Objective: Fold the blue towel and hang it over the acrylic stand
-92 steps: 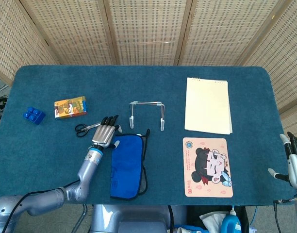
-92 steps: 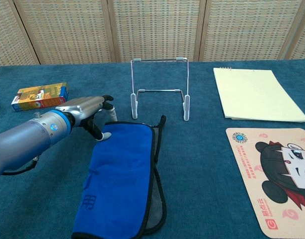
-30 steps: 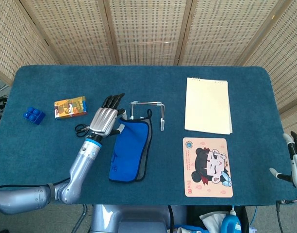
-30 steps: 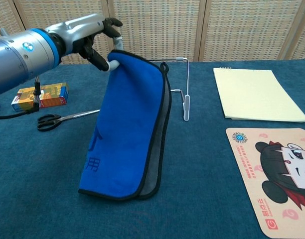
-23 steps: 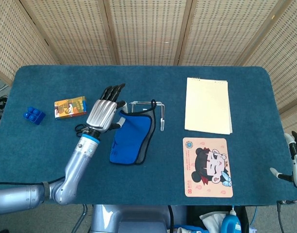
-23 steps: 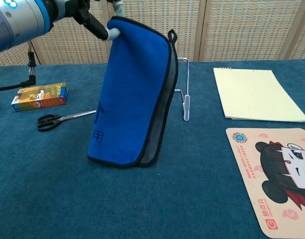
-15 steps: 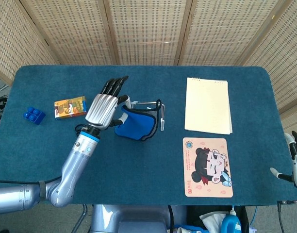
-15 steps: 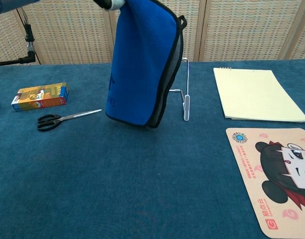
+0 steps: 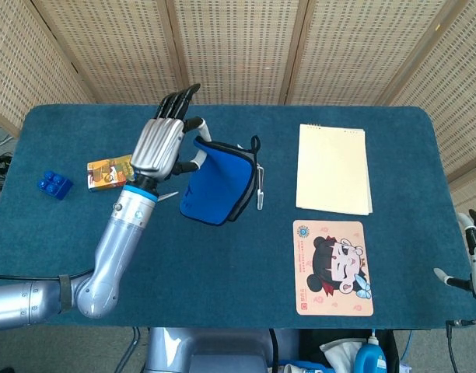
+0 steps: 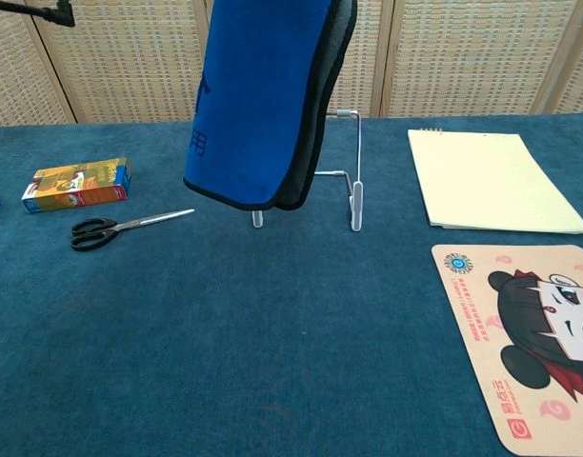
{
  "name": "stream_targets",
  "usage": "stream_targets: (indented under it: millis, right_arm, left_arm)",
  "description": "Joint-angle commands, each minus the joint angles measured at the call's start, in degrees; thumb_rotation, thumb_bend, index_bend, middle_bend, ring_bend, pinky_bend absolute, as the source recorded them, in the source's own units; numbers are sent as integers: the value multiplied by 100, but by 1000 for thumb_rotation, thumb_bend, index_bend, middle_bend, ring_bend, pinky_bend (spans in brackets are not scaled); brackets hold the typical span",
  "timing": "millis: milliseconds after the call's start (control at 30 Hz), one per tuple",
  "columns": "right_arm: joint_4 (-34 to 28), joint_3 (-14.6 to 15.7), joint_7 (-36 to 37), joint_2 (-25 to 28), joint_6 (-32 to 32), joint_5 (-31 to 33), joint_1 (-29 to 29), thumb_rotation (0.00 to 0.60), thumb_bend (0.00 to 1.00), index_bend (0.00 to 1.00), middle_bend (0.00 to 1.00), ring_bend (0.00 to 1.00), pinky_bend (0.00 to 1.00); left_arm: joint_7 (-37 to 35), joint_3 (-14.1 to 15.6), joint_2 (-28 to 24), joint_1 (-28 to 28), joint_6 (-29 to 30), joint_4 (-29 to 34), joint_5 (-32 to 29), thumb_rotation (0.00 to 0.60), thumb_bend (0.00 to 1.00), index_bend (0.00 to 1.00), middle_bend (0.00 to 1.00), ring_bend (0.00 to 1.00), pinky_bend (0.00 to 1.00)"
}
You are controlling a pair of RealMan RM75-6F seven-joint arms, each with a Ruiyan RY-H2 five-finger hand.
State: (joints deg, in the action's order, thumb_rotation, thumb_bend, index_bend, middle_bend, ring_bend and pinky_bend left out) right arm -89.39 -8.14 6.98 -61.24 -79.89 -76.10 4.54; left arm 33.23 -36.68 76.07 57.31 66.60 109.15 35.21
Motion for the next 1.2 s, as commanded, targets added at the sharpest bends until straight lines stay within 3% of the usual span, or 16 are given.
stream_targets:
  millis: [33,300,500,700,767,933,1200]
  right_arm:
    - [24,-12,27,-3,39,38,13,600,0,0,0,0,0]
    - [161,-35,103,-38,228,181,65,600,0,0,0,0,0]
    - [277,-52,139,-80,335,256,105,600,0,0,0,0,0]
    - [340,-68,85,-127,379,329,123,600,0,0,0,0,0]
    - [409,-66,8,-168,473,418,149,600,0,0,0,0,0]
    - [489,-69,-111,-245,568,508,192,600,0,0,0,0,0]
    - [558,-84,-215,-305,656,615,226,600,0,0,0,0,0]
  left_arm:
    - [-74,-306,-9,421,-60,-280,-593,600,444,910,0,0,0]
    - [-105,-785,-24,1107,110,-676,-1115,600,444,913,0,0,0]
    - [-151,-988,235,1699,160,-1562,-1669,600,445,916,0,0,0]
    - [-381,-883,638,2113,-278,-2742,-1889,600,444,914,0,0,0]
    - [-672,-819,972,2282,-710,-3530,-1954,600,445,914,0,0,0]
    - [-1003,-715,1399,2591,-1313,-4568,-1958,600,444,915,0,0,0]
    - [-1485,-590,1835,2745,-1701,-5373,-1779,600,445,915,0,0,0]
